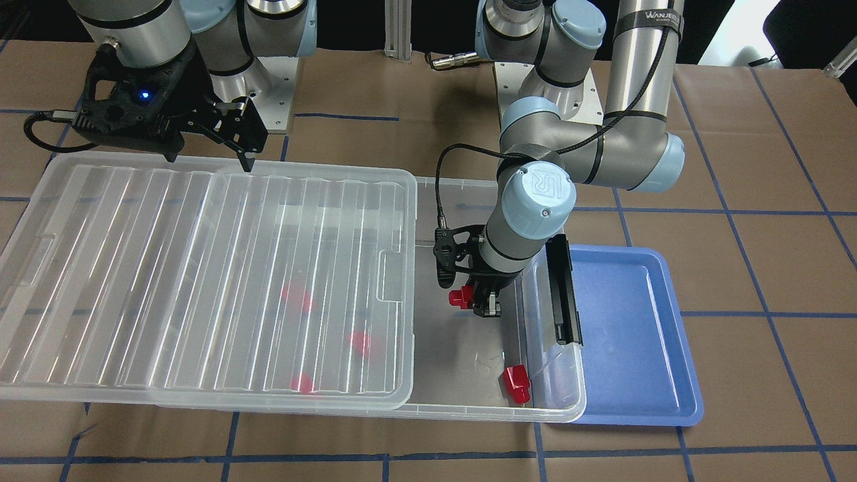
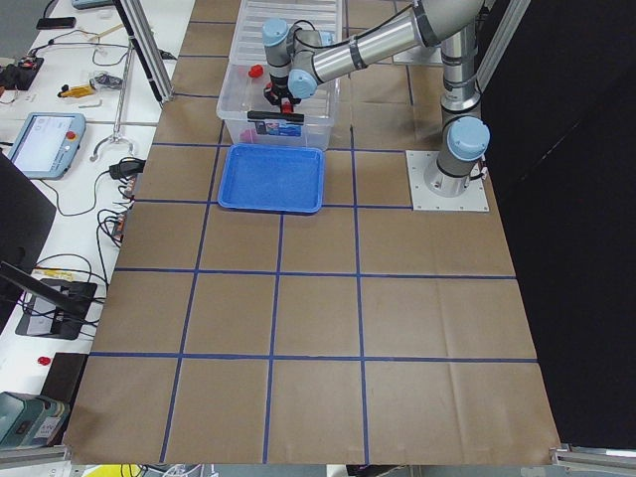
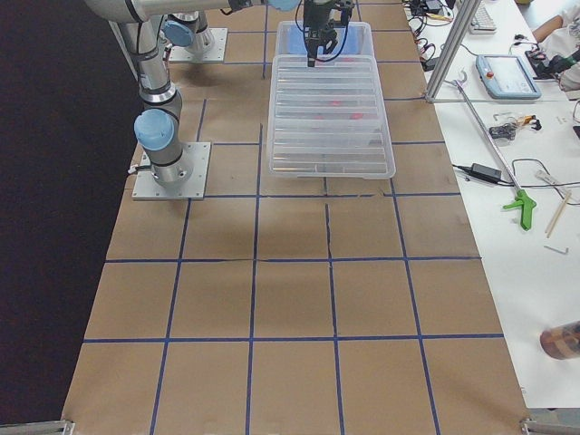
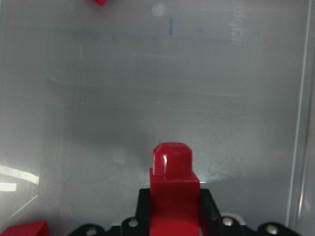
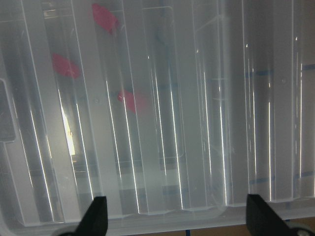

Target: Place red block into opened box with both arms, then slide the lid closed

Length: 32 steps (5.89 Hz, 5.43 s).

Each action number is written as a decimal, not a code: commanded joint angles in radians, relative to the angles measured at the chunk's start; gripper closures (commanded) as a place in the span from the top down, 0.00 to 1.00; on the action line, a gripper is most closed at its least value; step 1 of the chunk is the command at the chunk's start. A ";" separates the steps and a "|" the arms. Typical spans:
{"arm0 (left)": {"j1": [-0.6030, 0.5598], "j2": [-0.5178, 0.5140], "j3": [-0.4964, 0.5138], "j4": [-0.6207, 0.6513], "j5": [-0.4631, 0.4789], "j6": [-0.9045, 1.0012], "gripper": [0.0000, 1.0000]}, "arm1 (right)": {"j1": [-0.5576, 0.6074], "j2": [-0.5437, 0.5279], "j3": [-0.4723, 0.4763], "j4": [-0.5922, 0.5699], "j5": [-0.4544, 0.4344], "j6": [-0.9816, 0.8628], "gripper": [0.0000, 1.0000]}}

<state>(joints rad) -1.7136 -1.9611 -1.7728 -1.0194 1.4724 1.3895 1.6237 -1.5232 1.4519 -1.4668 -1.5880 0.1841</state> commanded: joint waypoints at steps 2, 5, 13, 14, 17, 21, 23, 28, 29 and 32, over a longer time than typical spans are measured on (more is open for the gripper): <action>-0.006 -0.051 -0.022 0.084 0.000 0.005 0.13 | -0.041 0.000 0.005 0.000 0.006 -0.002 1.00; -0.003 -0.024 -0.014 0.067 0.003 0.019 0.91 | -0.044 0.002 -0.002 -0.007 -0.007 -0.002 1.00; 0.023 0.326 0.351 -0.680 0.005 -0.478 0.98 | -0.534 0.135 0.010 -0.129 -0.010 -0.694 1.00; 0.037 0.338 0.342 -0.686 0.014 -0.507 0.98 | -0.607 0.176 0.010 -0.166 -0.009 -0.759 1.00; 0.061 0.352 0.345 -0.677 0.072 -0.865 0.98 | -0.696 0.261 0.025 -0.250 -0.079 -0.822 1.00; 0.066 0.352 0.312 -0.555 0.072 -1.241 0.98 | -0.685 0.198 0.206 -0.369 -0.078 -0.735 1.00; 0.072 0.355 0.306 -0.545 0.074 -1.238 0.98 | -0.664 0.148 0.257 -0.369 -0.076 -0.710 1.00; 0.077 0.355 0.302 -0.557 0.072 -1.227 0.98 | -0.585 0.126 0.294 -0.369 -0.018 -0.661 1.00; 0.078 0.355 0.302 -0.550 0.063 -1.244 0.98 | -0.558 0.123 0.301 -0.369 -0.006 -0.634 1.00; 0.081 0.350 0.302 -0.545 0.072 -1.244 0.98 | -0.478 0.118 0.303 -0.368 0.017 -0.578 1.00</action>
<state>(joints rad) -1.6318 -1.6088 -1.4711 -1.5662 1.5416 0.1458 1.1215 -1.4021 1.7545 -1.8348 -1.5726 -0.4043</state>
